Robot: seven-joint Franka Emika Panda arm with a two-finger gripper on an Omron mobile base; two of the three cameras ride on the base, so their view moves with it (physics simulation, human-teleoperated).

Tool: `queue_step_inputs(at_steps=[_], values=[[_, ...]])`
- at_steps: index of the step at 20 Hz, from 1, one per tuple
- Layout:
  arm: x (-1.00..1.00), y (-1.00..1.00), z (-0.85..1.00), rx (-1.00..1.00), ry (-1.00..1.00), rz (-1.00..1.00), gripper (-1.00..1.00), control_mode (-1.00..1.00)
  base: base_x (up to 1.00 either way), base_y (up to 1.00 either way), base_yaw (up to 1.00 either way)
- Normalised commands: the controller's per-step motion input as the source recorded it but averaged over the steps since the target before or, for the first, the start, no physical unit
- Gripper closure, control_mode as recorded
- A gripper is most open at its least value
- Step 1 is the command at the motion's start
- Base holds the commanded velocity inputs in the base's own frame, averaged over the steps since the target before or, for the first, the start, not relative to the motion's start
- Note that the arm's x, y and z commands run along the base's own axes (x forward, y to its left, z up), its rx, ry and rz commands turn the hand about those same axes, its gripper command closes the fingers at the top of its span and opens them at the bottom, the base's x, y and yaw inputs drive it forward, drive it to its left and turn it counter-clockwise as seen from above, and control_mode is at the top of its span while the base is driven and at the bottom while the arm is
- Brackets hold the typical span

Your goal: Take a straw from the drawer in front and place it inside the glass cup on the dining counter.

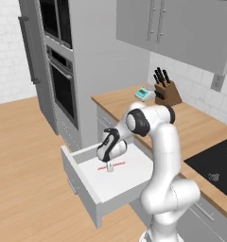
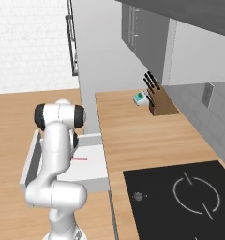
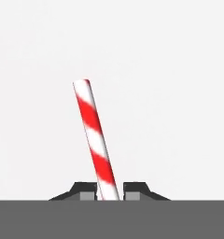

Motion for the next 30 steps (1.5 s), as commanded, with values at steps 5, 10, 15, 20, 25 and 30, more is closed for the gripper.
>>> queue_step_inputs(at_steps=[5, 10, 15, 20, 25, 30], values=[[-0.61, -0.02, 1.0, 0.11, -0.11, -0.02, 1.0, -1.0, 0.0, 0.0, 0.0], [-0.56, -0.06, 1.0, 0.14, -0.02, -0.06, 1.0, -1.0, 0.0, 0.0, 0.0], [-0.11, 0.0, 1.0, 0.06, 0.01, -0.1, 1.0, -1.0, 0.0, 0.0, 0.0], [0.0, 0.0, 1.0, 0.01, 0.15, -0.21, 1.0, -1.0, 0.0, 0.0, 0.0], [0.0, 0.0, 1.0, 0.0, 0.24, -0.29, 1.0, -1.0, 0.0, 0.0, 0.0], [0.0, 0.0, 1.0, 0.0, 0.27, -0.31, 1.0, -1.0, 0.0, 0.0, 0.0]])
